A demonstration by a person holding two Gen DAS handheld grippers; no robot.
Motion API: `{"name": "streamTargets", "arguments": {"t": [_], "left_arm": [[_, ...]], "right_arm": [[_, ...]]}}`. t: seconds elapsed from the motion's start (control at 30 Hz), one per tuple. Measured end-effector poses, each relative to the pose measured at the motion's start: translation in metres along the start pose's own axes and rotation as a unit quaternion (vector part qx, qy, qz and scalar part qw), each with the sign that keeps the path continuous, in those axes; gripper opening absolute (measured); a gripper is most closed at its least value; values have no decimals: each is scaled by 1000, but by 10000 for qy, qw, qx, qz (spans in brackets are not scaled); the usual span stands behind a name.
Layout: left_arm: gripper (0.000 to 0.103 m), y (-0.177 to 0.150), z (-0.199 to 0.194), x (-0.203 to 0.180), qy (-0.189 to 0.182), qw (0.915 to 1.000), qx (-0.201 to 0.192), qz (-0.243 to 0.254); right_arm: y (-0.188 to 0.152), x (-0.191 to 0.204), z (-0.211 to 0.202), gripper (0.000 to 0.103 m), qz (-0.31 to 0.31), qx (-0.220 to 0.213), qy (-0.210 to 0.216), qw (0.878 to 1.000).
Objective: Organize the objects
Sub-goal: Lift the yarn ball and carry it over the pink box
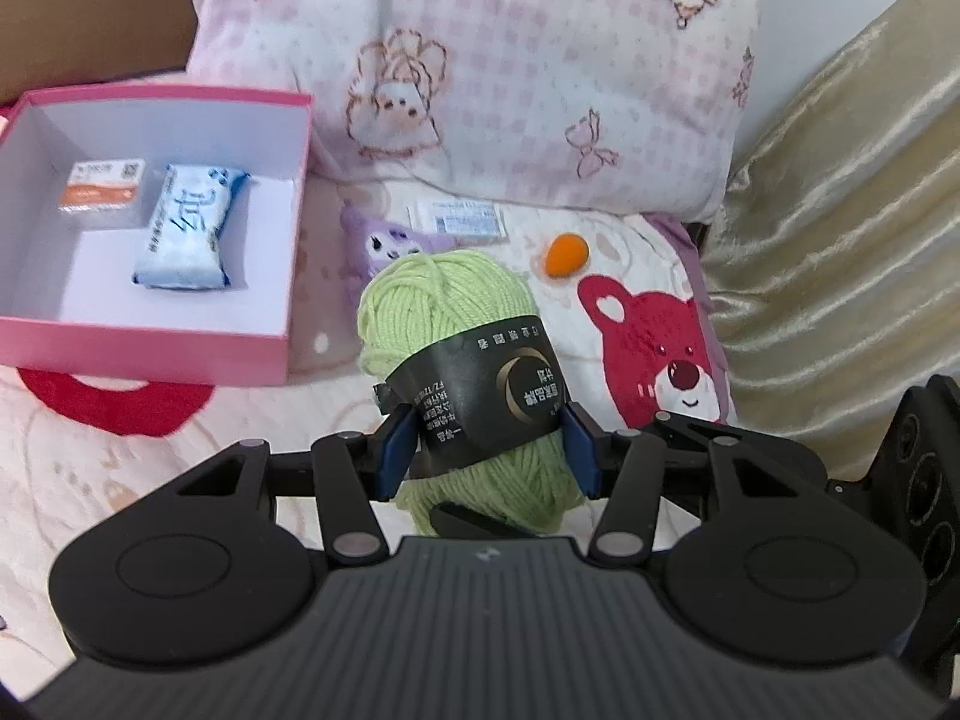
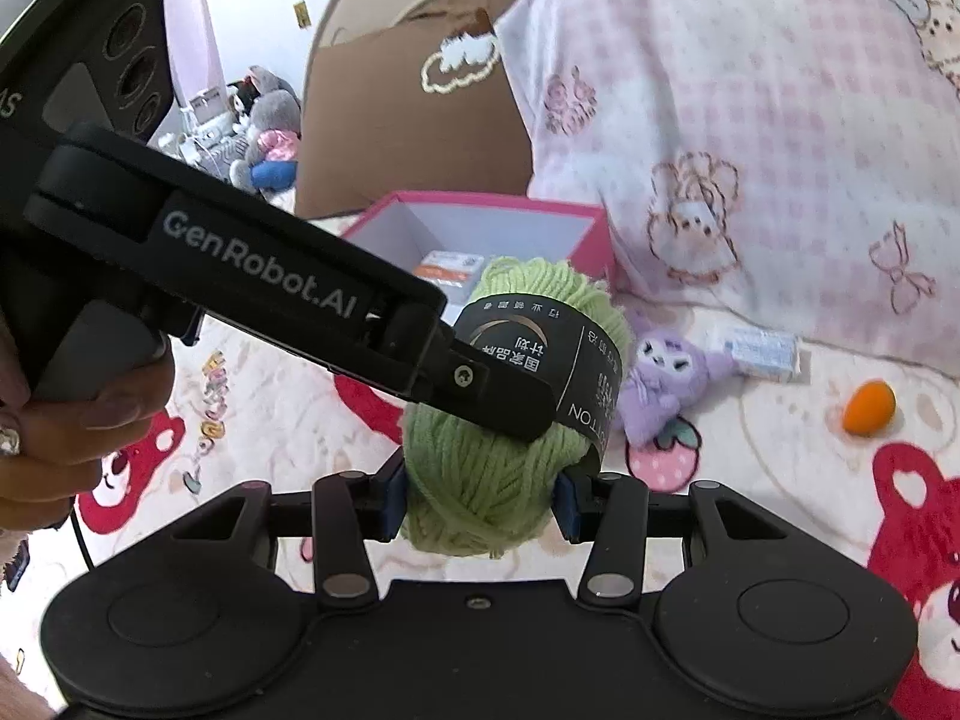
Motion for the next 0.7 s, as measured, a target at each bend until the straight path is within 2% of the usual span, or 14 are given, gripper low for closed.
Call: {"name": "streamTargets", "arguments": {"t": [0.17, 0.37, 0.7], "left_arm": [[51, 9, -20, 11, 88, 9998, -180, 33], [51, 24, -34, 31, 388, 9988, -286, 76], [51, 70, -24, 75, 569, 9980, -252, -130]], "right_arm": [[16, 15, 6, 51, -35, -106, 114, 9999], [35, 30, 26, 51, 41, -137, 373, 9992], [76, 24, 76, 52, 586, 12, 757, 9954]]}}
Point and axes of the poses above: each gripper's, at about its wrist camera, not at the fingertips, and z roughly the way its jaws point, x to its left, y to its top, the point moved 7 cm from there along z, roughly the way its jaws point, and after that the axes turned 1 degree about y, right-handed, at the moved point
